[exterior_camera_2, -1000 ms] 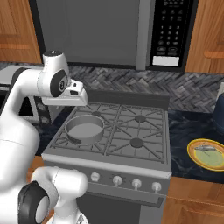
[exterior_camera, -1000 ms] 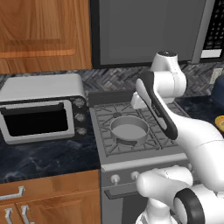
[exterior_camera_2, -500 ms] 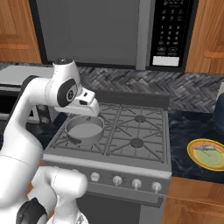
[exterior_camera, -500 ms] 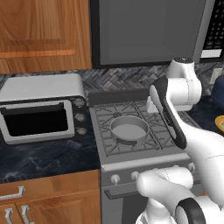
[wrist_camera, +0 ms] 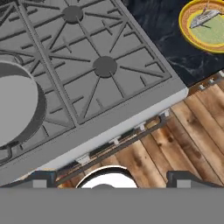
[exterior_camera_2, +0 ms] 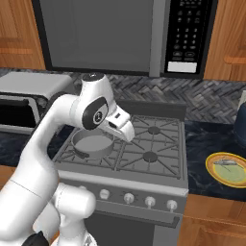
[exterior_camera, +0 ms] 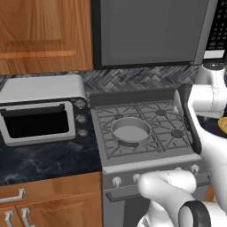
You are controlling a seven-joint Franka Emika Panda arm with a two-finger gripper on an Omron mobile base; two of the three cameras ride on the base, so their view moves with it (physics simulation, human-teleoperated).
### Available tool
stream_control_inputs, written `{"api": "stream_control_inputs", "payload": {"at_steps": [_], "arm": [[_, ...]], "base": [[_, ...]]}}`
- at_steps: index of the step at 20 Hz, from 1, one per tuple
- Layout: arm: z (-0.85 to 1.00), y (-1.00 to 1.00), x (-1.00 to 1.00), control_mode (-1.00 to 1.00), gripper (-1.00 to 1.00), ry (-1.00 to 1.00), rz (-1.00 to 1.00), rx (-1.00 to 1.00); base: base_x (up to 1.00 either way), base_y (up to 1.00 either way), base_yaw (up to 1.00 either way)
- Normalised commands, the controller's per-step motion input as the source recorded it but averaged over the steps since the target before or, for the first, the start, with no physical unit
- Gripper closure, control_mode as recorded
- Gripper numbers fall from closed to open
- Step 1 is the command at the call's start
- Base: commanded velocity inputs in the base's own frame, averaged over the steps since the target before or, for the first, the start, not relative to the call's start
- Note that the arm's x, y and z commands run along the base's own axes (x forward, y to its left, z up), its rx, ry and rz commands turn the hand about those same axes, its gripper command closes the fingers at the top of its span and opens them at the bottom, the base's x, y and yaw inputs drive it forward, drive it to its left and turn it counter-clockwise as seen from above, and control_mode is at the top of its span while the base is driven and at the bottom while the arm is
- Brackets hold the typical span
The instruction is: Retrieve the frozen meat and place it in the pot on a burner. Then turn the burner on.
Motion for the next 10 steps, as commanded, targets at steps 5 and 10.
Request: {"api": "stream_control_inputs", "payload": {"at_steps": [5,10], "arm": [[0.0,-1.0,0.0,-1.0,-1.0,-0.07,-0.39,0.0],[-0.08,-1.0,0.0,-1.0,-1.0,-0.12,-0.37,0.0]], "base": [[0.0,0.0,0.0],[0.0,0.0,0.0]]}}
